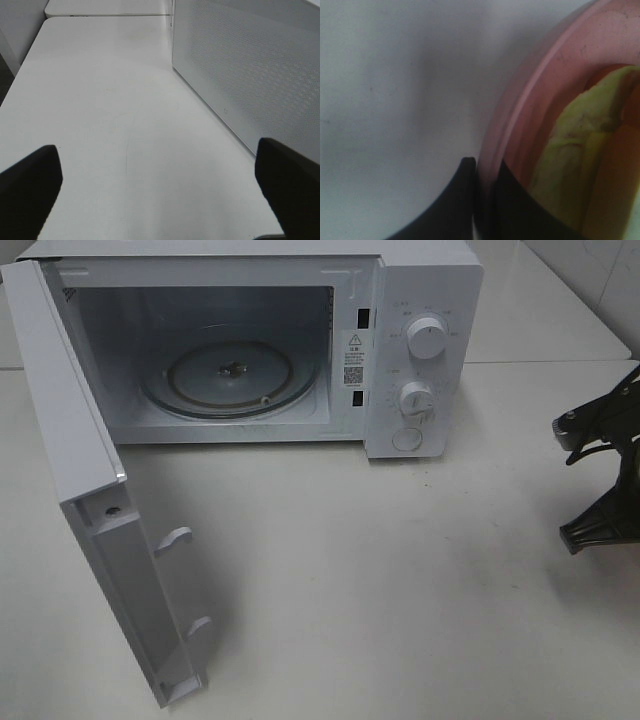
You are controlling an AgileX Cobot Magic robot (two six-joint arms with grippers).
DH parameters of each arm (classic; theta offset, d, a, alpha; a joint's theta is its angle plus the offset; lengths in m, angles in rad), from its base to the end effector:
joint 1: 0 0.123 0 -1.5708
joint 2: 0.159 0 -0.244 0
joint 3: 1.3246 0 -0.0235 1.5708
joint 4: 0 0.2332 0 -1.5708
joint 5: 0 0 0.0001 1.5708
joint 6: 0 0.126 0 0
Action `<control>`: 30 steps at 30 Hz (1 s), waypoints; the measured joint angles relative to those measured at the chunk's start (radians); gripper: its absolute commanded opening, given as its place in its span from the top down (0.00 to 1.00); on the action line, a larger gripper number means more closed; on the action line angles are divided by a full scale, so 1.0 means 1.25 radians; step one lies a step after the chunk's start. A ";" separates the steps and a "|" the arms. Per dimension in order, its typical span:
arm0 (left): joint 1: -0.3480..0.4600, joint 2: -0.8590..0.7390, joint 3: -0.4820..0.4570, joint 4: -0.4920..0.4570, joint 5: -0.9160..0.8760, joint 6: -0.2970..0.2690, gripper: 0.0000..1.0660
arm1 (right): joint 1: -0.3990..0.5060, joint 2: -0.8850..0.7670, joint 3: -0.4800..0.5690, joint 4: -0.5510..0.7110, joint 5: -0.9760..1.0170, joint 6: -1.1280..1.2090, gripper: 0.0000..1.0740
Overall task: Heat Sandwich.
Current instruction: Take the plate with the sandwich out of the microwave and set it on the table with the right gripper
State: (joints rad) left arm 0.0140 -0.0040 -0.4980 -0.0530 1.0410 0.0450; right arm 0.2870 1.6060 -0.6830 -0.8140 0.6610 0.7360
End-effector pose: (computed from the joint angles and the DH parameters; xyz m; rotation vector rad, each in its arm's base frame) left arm 0.0531 -0.0050 0.2548 0.0332 2.0213 -0.0258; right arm 0.2539 0.0162 0.0958 -0.2619 2.7579 -0.5882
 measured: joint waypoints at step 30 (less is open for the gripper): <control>0.000 0.000 0.000 0.000 0.000 0.000 0.03 | -0.011 0.196 -0.018 -0.150 -0.108 0.126 0.99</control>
State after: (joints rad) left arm 0.0140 -0.0040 -0.4980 -0.0530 1.0410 0.0450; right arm 0.2730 1.8510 -0.7050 -1.0010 0.5260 0.8930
